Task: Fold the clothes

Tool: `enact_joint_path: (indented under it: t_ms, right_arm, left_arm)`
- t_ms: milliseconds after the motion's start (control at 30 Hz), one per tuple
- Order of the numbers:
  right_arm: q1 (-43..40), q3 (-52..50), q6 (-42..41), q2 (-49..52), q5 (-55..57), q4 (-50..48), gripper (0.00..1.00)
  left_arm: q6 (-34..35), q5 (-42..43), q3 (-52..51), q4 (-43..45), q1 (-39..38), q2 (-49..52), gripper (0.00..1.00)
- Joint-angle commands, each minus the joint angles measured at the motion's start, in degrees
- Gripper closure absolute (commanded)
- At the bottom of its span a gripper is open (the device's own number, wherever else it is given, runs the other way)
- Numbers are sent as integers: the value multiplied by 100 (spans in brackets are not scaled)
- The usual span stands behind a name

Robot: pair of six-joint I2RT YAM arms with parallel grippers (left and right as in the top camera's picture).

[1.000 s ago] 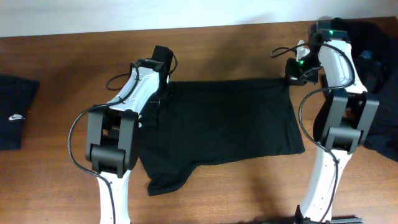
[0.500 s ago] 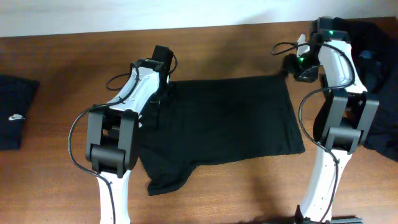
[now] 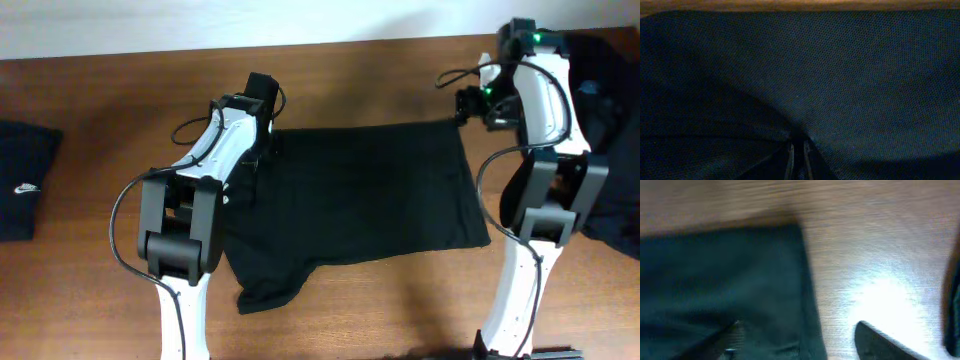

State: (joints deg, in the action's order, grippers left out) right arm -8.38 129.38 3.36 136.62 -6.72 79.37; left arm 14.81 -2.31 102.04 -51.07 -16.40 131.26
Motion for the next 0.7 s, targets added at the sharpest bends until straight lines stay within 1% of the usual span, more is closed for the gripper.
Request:
enact_joint_path:
  t_ms: [0, 67, 133, 200, 233, 333, 467, 667]
  right_arm:
    - [352, 9, 48, -122, -175, 166, 48]
    - [485, -166, 96, -122, -400, 118, 53]
    - [638, -328, 372, -120, -719, 39, 67]
    - [822, -503, 490, -120, -866, -122, 93]
    - [907, -566, 546, -120, -922, -205, 96]
    - [1174, -739, 726, -120, -946, -485, 96]
    - [1471, -1043, 713, -120, -940, -907, 96]
    - [1674, -1596, 669, -120, -957, -1255, 96]
  left_arm:
    - [-35, 83, -160, 90, 7, 190, 91]
    - [-33, 83, -160, 90, 7, 190, 91]
    - [-33, 85, -160, 94, 7, 190, 91]
    - [-33, 87, -160, 96, 7, 190, 90]
    - [-33, 85, -160, 96, 7, 190, 90]
    - [-33, 85, -160, 94, 7, 190, 90]
    - [-33, 83, -160, 94, 9, 190, 91]
    - [-33, 85, -160, 105, 7, 190, 90]
